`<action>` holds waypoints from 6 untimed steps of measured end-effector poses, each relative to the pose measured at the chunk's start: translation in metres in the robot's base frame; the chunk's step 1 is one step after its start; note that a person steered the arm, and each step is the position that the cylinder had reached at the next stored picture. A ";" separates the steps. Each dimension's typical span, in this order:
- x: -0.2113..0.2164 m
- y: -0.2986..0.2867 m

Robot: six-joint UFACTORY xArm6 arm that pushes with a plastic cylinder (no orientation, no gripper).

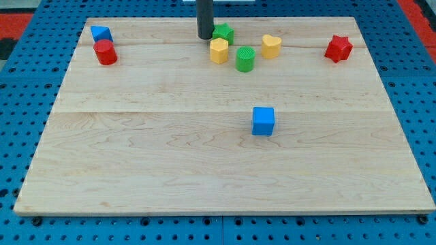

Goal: Push the yellow heart towards the blue cube

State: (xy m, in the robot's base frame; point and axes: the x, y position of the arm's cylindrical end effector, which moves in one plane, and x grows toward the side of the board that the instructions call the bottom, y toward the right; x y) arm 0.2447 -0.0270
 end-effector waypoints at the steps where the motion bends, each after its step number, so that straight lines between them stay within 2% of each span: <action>1: 0.002 -0.015; 2: 0.059 -0.020; 3: 0.113 0.010; 4: 0.105 0.119; 5: 0.065 0.205; 6: 0.009 0.181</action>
State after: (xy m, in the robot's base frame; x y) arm 0.2538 0.1541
